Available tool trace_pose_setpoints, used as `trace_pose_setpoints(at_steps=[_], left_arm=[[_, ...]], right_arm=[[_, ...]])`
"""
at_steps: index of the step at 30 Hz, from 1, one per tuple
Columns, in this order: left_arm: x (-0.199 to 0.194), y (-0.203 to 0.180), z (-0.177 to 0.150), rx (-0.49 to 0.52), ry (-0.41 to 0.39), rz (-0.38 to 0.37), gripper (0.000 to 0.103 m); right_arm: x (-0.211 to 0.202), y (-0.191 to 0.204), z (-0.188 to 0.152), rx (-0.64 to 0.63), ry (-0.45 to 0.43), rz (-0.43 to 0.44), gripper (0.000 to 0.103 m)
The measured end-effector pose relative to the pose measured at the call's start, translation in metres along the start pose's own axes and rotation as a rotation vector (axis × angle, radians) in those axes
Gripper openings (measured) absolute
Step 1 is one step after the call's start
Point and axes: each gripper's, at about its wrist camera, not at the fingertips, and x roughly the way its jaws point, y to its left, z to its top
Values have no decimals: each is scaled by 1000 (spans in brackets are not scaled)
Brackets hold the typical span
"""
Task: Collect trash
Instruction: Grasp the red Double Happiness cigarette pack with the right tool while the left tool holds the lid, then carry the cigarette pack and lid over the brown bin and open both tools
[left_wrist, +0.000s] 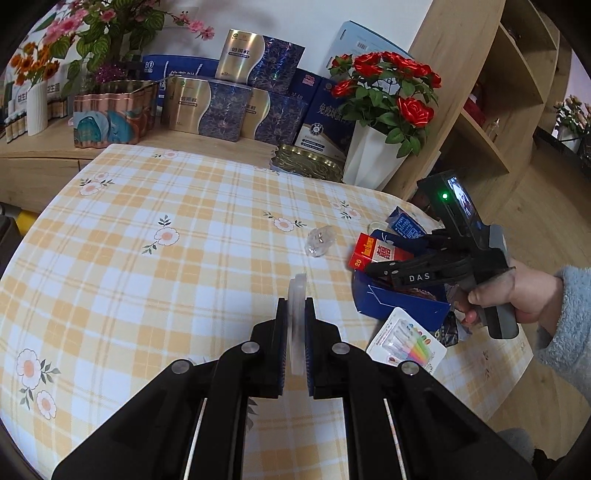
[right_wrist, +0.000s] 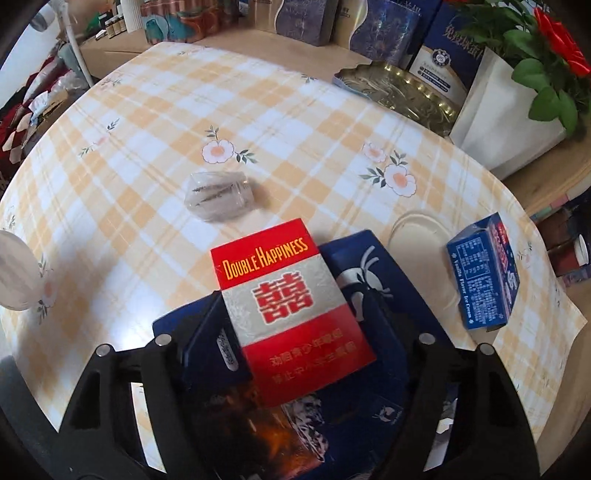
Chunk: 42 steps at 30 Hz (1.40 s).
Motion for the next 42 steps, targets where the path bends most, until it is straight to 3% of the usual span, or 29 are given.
trace_pose_setpoints(at_steps=[3,13,21,30,42], left_arm=[[-2,-3,-2,3,0,-7,8],[-19,-37,-16,28,6,-23,8],[-52,-87,-42,98,19,-65,8],[-82,-135,-84,144,32,-89,8],[-106,-142,-131,121,55,-67,8]], right_arm=[[-4,1,-1,10,-4,27,68],[-71,-5,-38,75,-210,39,63],[-126,-9,-116,182,-320,106,63],[-180,0,-206,248,-411,114,63],[-177,32,-310,324,-399,158,63]])
